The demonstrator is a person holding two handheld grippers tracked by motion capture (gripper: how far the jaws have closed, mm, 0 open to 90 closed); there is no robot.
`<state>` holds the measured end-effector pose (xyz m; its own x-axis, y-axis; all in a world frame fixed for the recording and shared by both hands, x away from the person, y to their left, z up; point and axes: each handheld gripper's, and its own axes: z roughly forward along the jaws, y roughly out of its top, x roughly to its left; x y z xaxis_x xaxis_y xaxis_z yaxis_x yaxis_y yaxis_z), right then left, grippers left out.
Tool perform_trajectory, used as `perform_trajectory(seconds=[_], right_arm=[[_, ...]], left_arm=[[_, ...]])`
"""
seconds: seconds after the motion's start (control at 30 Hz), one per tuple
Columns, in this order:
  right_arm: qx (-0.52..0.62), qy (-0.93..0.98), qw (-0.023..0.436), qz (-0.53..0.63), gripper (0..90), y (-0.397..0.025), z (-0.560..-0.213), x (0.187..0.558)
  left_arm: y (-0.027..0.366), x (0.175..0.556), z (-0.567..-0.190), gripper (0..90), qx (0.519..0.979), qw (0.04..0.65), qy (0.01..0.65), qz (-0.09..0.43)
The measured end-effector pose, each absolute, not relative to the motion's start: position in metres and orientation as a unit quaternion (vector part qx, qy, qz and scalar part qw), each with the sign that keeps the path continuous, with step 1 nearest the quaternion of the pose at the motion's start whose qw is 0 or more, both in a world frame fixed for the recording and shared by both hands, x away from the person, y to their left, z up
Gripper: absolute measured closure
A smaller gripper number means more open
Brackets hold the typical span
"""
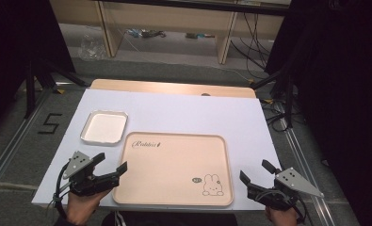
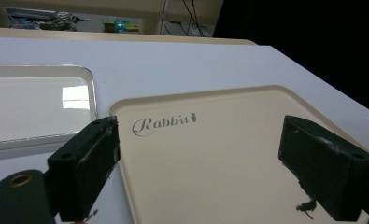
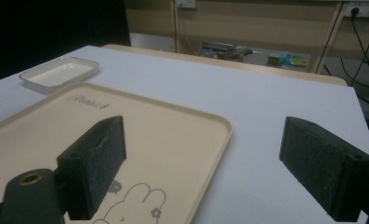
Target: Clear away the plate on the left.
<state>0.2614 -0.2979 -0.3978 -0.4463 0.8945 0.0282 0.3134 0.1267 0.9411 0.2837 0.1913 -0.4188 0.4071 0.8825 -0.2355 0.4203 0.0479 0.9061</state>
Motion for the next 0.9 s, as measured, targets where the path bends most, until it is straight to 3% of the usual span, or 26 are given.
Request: perform_trajectory(seconds=[0.9], right_arm=[[0.435,0.692,0.3,0.492,15.2,-0.297,-0.398,0.262]], left_arm=[[0.199,0.299,-0.421,13.6,0.657,0.501,0.511,0.236]])
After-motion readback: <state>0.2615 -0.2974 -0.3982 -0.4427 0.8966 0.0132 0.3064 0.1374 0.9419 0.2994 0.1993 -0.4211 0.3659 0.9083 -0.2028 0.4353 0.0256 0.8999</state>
